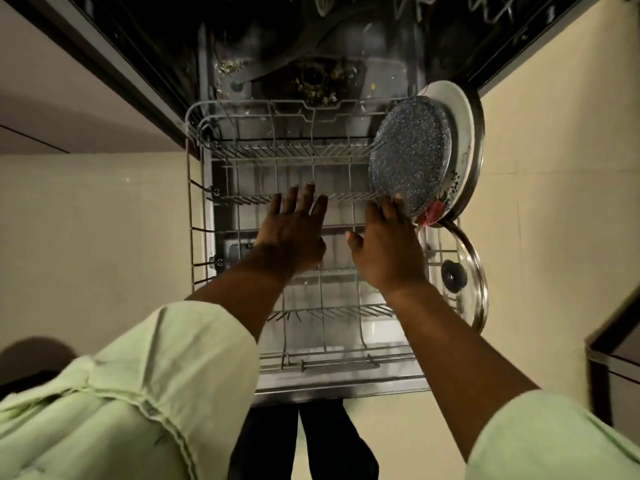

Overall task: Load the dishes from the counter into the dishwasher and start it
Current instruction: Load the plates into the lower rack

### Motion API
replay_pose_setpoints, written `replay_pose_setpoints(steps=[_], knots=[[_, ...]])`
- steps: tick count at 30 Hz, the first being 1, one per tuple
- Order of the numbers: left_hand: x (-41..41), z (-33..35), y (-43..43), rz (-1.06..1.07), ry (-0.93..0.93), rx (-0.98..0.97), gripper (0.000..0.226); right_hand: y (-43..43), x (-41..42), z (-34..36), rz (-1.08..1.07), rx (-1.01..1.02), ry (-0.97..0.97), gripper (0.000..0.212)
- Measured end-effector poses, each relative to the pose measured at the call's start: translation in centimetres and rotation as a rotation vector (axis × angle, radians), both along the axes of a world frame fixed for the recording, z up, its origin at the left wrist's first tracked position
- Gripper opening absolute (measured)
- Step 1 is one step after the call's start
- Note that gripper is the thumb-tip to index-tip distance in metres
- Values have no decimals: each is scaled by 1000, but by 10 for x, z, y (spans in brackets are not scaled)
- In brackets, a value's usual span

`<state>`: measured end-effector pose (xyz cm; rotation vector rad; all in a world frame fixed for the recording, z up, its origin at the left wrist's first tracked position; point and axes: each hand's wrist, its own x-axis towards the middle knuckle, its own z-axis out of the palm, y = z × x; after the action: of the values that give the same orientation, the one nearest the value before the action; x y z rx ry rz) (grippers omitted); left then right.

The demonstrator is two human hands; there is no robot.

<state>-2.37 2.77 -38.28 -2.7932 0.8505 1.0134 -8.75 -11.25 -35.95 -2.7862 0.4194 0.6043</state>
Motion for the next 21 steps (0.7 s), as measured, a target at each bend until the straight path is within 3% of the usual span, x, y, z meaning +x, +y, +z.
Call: replay_pose_setpoints(steps=[5, 13, 21], knots=[[-27, 73, 35, 96, 13, -40, 78, 29, -17, 50, -39, 51, 56, 67], [-67, 231, 95, 191, -65, -71, 79, 79, -58, 205, -79, 96, 0, 73], [-107, 353, 112, 178, -245, -146, 84, 118, -97, 310, 122, 20, -156, 76]])
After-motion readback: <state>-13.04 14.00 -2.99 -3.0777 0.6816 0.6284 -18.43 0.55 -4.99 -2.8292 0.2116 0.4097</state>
